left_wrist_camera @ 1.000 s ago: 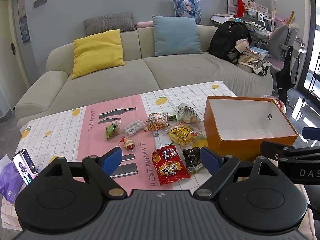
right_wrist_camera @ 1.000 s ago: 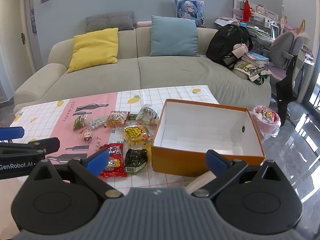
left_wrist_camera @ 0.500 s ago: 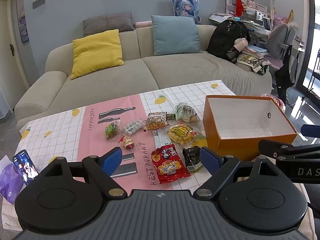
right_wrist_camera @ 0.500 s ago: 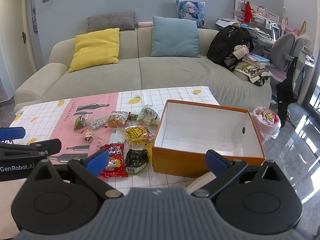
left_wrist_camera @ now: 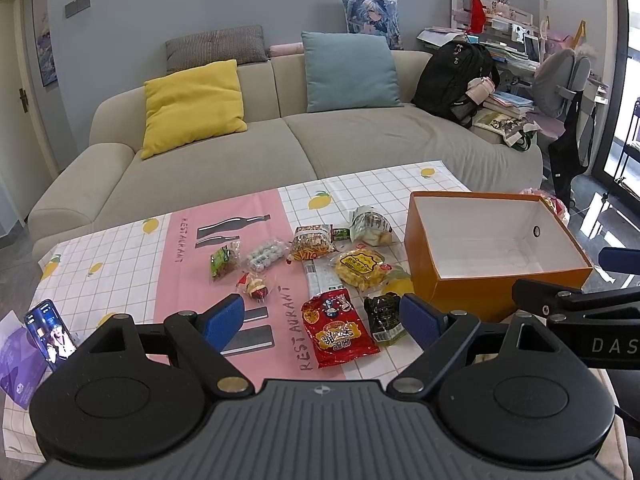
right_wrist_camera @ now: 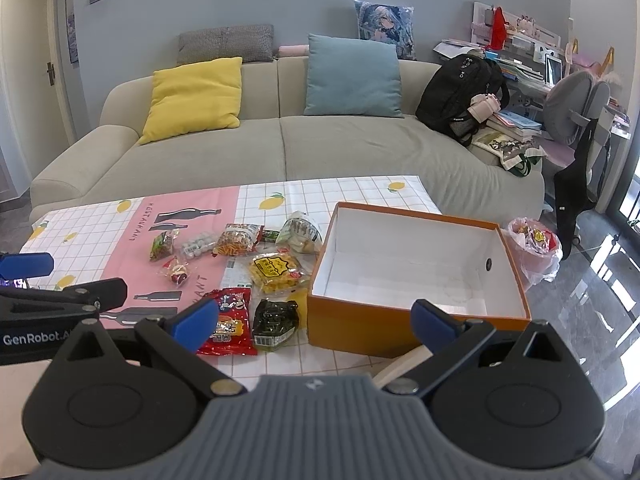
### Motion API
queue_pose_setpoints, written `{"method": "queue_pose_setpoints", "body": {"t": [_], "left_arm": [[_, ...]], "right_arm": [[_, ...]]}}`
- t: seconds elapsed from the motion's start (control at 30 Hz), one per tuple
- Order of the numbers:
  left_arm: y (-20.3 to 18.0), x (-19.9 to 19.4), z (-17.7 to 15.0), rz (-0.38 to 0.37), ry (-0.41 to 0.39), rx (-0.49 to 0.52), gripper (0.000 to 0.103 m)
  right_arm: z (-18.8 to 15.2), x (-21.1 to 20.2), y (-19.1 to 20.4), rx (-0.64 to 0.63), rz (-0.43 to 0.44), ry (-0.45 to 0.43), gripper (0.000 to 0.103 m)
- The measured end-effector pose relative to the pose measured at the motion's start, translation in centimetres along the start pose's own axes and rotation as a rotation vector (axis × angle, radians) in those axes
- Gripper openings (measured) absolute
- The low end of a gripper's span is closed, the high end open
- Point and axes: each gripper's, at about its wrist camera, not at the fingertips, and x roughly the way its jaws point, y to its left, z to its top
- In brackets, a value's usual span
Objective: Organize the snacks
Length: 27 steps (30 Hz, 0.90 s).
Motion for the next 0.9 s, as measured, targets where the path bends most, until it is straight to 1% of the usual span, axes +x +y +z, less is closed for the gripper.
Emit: {"method": "queue_pose_setpoints", "body": {"t": [0.6, 0.77, 0.9], "left_arm": [[-0.2, -0.2, 0.1, -0.005, 0.001, -0.002, 0.102], [-0.2, -0.3, 0.2, -0.04, 0.015, -0.027, 0.102], [0.4, 0.1, 0.0, -0.093, 0.031, -0.068, 0.098]], "right_arm": [[0.1, 0.1, 0.2, -0.003, 0.002, 0.004, 0.1], [0.2, 0.5, -0.1, 0.0, 0.015, 0.003, 0.1], [-0.1, 0.7, -0.8, 0.003, 0.066, -0.044, 0.1]]}}
